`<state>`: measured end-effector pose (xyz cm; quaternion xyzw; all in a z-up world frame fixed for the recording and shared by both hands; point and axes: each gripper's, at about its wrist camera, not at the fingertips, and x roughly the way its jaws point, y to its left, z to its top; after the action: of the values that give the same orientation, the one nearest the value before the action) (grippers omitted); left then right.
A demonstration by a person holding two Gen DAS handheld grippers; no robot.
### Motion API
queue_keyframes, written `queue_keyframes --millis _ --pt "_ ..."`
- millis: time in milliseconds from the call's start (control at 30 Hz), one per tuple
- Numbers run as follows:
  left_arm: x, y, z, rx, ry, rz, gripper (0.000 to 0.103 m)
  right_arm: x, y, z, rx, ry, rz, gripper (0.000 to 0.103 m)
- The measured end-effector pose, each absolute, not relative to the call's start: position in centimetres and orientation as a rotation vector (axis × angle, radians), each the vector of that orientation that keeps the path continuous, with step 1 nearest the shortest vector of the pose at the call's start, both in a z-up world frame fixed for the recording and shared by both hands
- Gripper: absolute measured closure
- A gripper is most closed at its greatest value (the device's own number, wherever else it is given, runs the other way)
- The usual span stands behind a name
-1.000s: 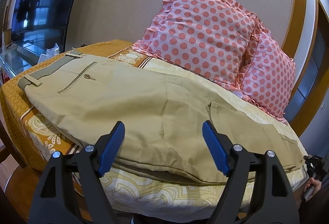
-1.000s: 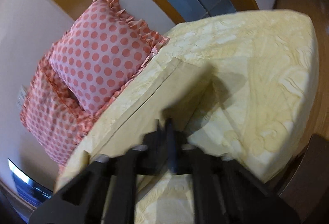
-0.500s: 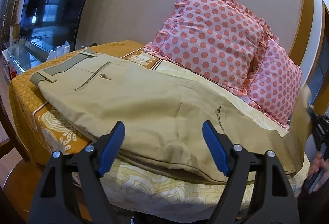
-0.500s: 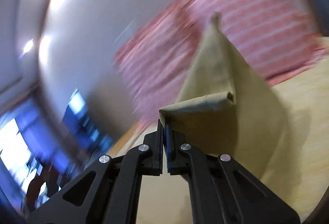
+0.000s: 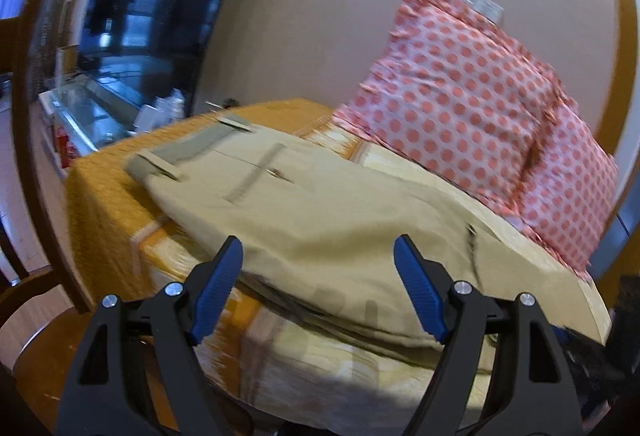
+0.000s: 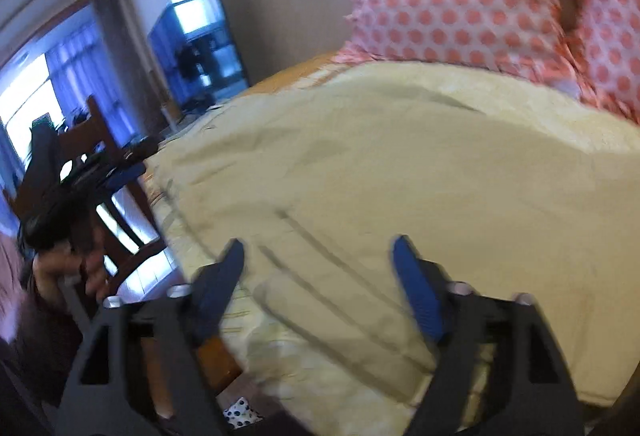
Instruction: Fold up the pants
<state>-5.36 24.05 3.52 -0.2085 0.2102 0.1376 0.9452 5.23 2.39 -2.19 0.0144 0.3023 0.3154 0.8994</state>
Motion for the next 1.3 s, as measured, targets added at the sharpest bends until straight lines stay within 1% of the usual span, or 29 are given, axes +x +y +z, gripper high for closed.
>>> queue_keyframes --millis 100,167,200,433,600,633,667,833,900,1000,1067,1100,1133,1167,1200,1233,1300 --pt "-5.9 26.0 3.3 -0.442 0.425 0.355 0.024 4.4 2.2 -1.5 0.038 0.541 0.658 0.024" --pt "-6.2 27.2 3.2 -0.456 0.424 0.395 0.024 5.4 2.4 -2.2 0.051 0.596 0.634 0.024" --pt "-6.4 28.0 3.0 -0.476 0.421 0.408 0.024 6.4 2.6 -3.2 0.062 0.689 0.643 0.023" --pt "-5.1 31.3 1.7 -0.599 0.481 0.383 0.026 6.0 2.0 -3.5 0.097 0.674 0.683 0.022" --pt "-3.1 31.8 1.6 -0.611 0.505 0.352 0.025 5.9 1.8 -3.4 0.102 0.666 0.686 0.021" --pt "-2.8 31.7 1.5 -0.618 0.504 0.339 0.021 5.9 1.9 -3.5 0.104 0.663 0.688 0.02" --pt "-2.6 31.6 1.5 -0.622 0.502 0.332 0.021 5.9 2.1 -3.4 0.105 0.661 0.689 0.019" --pt "-1.7 30.5 1.0 -0.727 0.466 0.206 0.021 5.7 2.6 -3.5 0.09 0.637 0.688 0.016" --pt "-1.5 30.9 0.9 -0.764 0.446 0.199 0.024 5.6 2.7 -3.6 0.083 0.631 0.688 0.016" --pt "-1.5 32.4 1.0 -0.852 0.401 0.198 0.032 5.5 2.6 -3.6 0.085 0.625 0.692 0.016" --pt "-1.4 33.6 1.2 -0.887 0.377 0.228 0.041 5.5 2.5 -3.6 0.088 0.621 0.692 0.016" --pt "-1.3 34.1 1.2 -0.9 0.37 0.239 0.044 5.4 2.5 -3.6 0.092 0.617 0.693 0.016" --pt "-1.0 34.7 0.9 -0.92 0.372 0.256 0.052 5.4 2.3 -3.6 0.095 0.616 0.696 0.016" --pt "-0.7 35.1 0.5 -0.932 0.383 0.271 0.07 5.4 2.3 -3.7 0.103 0.613 0.698 0.016" --pt "-0.4 35.3 0.2 -0.94 0.401 0.295 0.079 5.4 2.1 -3.6 0.115 0.611 0.699 0.016" --pt "-0.3 35.5 -0.1 -0.949 0.406 0.314 0.091 5.4 2.0 -3.6 0.128 0.608 0.697 0.016" --pt "-0.4 35.0 0.6 -0.908 0.395 0.322 0.094 5.0 1.2 -3.3 0.159 0.595 0.696 0.016"
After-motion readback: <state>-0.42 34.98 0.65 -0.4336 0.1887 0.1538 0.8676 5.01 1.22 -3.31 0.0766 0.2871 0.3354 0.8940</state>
